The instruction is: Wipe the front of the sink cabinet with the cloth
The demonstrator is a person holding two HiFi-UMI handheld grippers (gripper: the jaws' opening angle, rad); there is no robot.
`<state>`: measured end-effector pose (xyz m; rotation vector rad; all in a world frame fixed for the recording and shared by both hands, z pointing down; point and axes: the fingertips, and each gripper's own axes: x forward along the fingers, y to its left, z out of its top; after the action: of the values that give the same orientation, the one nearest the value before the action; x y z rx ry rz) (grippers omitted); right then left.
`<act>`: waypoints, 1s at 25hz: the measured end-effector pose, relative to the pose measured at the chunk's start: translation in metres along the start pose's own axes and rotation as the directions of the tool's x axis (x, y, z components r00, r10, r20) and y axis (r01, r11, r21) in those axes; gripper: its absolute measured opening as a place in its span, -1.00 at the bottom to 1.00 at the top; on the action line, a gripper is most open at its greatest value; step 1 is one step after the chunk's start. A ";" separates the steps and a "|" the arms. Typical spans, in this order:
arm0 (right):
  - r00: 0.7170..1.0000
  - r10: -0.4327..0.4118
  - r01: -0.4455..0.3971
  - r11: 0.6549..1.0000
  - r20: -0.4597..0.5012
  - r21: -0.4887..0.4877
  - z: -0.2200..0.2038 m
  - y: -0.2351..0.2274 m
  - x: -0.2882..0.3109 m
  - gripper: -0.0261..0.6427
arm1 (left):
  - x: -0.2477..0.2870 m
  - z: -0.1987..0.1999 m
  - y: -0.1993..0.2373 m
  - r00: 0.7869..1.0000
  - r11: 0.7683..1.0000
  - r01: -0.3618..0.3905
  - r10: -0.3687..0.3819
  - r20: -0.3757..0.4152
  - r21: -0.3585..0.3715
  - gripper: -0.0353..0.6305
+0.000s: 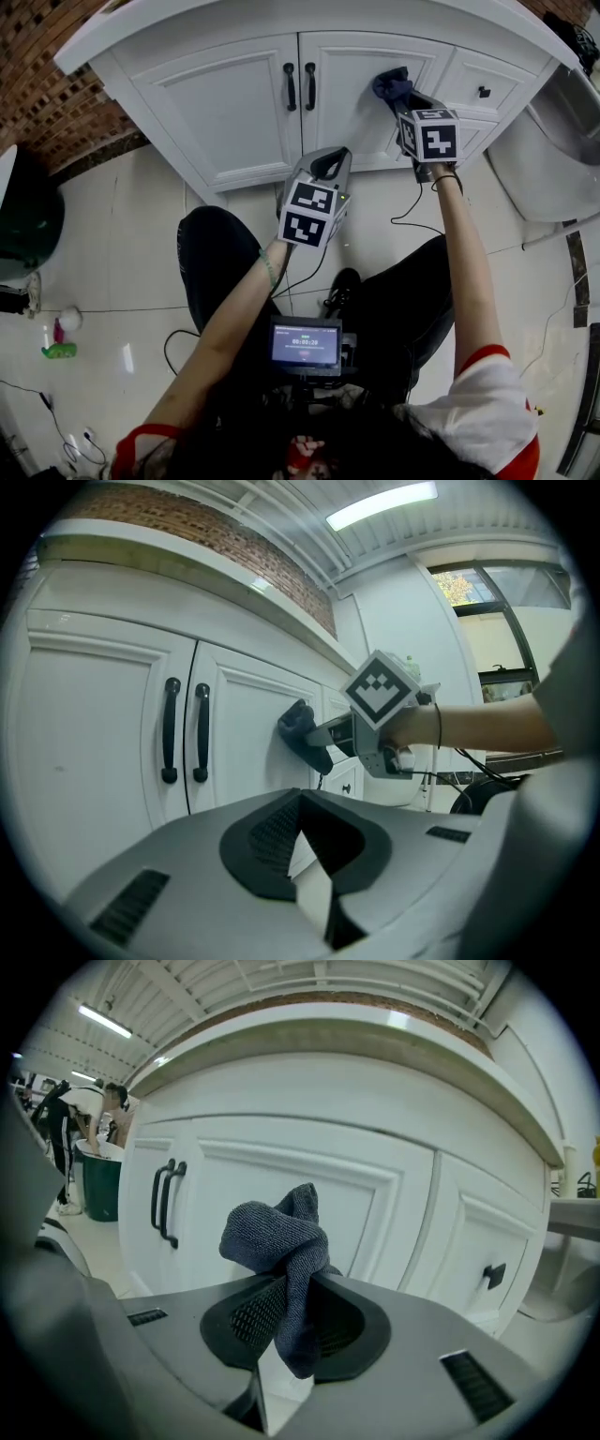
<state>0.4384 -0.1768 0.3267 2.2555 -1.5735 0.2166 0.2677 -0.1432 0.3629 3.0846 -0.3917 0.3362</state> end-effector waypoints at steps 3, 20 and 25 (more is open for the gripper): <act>0.997 0.014 -0.013 1.000 -0.077 0.009 -0.039 0.013 0.015 -0.66 | 0.003 -0.011 -0.001 1.000 1.000 0.003 -0.003 -0.020 -0.006 -0.80; 0.919 0.074 -0.060 0.997 -0.388 0.048 -0.216 0.083 0.092 -0.66 | 0.009 -0.059 0.019 0.995 0.999 -0.017 0.013 -0.098 -0.044 -0.80; 0.862 0.092 -0.038 0.993 -0.498 0.116 -0.263 0.093 0.094 -0.66 | 0.012 -0.066 0.019 0.994 0.999 -0.017 0.012 -0.111 -0.046 -0.80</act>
<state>0.4094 -0.1834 0.6191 1.9899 -1.3722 0.8508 0.2607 -0.1623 0.4302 3.0013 -0.4119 0.4881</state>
